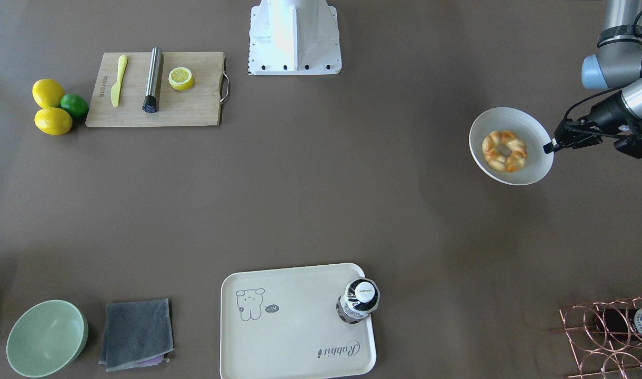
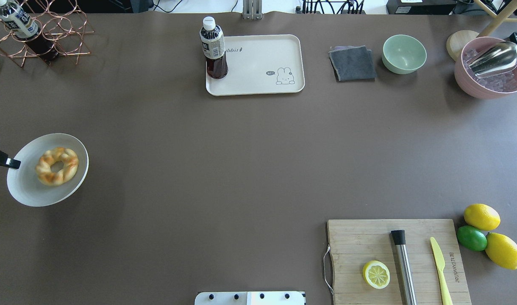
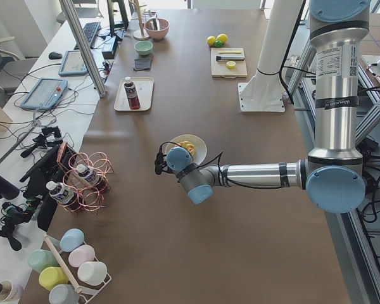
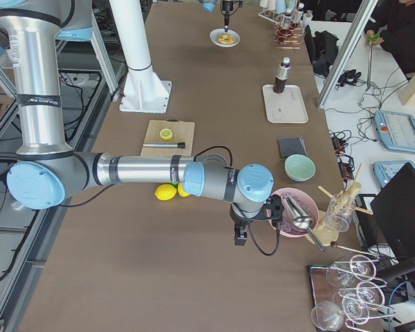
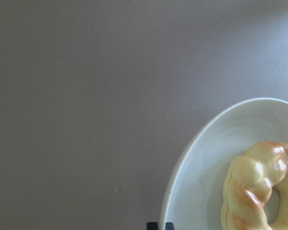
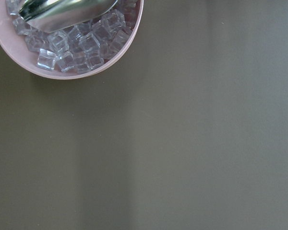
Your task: Place donut on tray
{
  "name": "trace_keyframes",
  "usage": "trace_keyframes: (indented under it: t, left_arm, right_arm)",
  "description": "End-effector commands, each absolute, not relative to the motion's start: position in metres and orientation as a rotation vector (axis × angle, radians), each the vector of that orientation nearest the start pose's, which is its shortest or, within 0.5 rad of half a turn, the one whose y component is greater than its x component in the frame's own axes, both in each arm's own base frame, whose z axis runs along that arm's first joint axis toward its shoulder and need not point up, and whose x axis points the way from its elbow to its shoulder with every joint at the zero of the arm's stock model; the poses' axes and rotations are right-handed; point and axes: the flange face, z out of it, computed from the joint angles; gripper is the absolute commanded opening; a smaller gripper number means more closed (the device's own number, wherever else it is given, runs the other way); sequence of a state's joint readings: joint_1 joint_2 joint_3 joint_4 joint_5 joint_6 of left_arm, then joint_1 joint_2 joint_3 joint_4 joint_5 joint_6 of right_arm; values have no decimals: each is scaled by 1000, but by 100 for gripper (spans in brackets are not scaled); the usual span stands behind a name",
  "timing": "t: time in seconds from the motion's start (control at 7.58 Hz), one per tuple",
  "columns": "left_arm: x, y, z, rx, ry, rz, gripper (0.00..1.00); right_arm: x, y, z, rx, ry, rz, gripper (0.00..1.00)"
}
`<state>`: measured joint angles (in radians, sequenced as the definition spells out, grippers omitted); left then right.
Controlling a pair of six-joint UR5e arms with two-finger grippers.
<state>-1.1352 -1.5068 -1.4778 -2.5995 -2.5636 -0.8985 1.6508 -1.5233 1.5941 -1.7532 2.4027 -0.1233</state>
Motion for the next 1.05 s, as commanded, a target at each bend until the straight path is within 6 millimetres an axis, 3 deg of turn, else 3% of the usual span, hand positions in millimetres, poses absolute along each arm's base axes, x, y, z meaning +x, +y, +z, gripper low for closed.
trace_keyframes:
  t: [0.0,0.13,0.26,0.4,0.53,0.66,0.79,0.92]
  left_arm:
    - [169,-496,532,-13,1203,-46,0]
    - [177,-515,501,-23,1178,-72,0]
    - [184,-530,468,-20,1149,-94,0]
    - [195,-550,429,-22,1135,-105,0]
    - [200,-563,402,-20,1118,-128,0]
    - [217,-574,369,-3,1105,-173,0]
    - [251,-561,350,-33,1105,-203,0]
    - [297,-547,325,-15,1085,-231,0]
  right_arm:
    - [61,-514,599,-31,-871,63,100]
    - [33,-521,574,-18,-874,111,100]
    - [9,-524,563,46,-897,66,100]
    - [-28,-528,550,66,-925,2,100]
    - [-60,-533,535,59,-943,18,100]
    - [-79,-539,514,64,-978,68,100]
    - [-103,-539,494,49,-1009,100,100]
    - [-134,-536,464,25,-1033,117,100]
